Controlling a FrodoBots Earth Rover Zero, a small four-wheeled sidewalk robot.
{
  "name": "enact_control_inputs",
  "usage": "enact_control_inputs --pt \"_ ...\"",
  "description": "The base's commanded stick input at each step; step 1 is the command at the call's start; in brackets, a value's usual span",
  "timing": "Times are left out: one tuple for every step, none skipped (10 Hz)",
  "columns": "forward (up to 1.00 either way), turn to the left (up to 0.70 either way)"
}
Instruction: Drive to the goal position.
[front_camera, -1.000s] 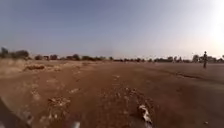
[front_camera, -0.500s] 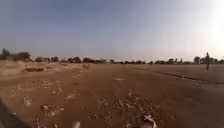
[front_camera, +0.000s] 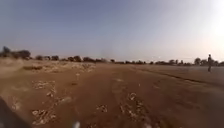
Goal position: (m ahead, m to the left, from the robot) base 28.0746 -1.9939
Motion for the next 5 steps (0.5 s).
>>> enact_control_inputs --pt "0.5 0.0" --pt "0.5 0.0" --pt "0.5 0.0" --pt "0.5 0.0" --pt "0.5 0.0"
